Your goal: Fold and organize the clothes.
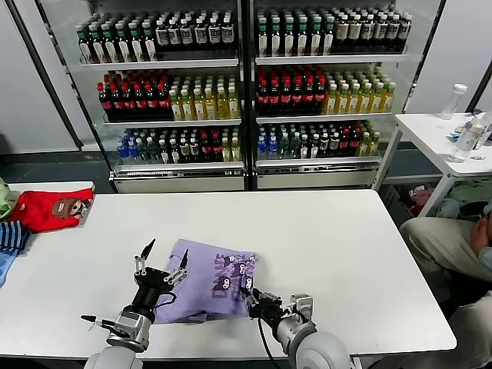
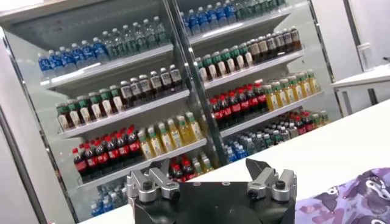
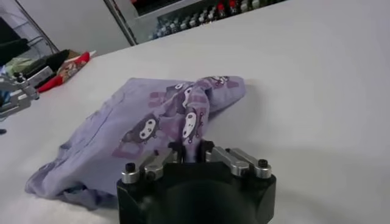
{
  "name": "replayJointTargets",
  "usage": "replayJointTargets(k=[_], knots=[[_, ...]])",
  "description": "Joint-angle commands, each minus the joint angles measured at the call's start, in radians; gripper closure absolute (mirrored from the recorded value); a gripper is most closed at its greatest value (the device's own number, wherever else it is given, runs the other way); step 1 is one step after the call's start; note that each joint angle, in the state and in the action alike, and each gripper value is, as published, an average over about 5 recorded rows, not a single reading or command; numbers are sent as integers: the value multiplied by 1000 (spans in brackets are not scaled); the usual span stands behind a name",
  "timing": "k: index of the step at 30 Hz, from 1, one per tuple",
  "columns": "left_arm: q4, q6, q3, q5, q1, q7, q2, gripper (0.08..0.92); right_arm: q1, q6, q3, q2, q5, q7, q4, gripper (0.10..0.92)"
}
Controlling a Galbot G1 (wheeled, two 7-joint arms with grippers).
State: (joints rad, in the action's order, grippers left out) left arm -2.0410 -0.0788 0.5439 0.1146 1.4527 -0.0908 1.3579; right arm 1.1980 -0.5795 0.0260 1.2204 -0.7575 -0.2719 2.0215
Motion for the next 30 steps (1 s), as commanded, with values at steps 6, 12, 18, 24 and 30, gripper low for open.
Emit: replayJointTargets(k=[6, 12, 18, 24, 30], knots=[[28, 26, 3, 9, -13, -1, -14, 177, 42, -3, 217, -150, -6, 14, 96, 896], [58, 56, -5, 11, -24, -3, -18, 177, 128, -5, 347, -212, 18, 13, 107, 897], [83, 83, -24, 22, -26, -4, -14, 177, 158, -6, 326, -192, 59, 28, 33, 897], [91, 102, -25, 24, -21, -7, -22, 177, 255, -5, 373, -198, 61, 42, 115, 845], [93, 109, -24, 23, -22, -6, -33, 177, 317, -2, 502, -194, 67, 48, 208, 686]])
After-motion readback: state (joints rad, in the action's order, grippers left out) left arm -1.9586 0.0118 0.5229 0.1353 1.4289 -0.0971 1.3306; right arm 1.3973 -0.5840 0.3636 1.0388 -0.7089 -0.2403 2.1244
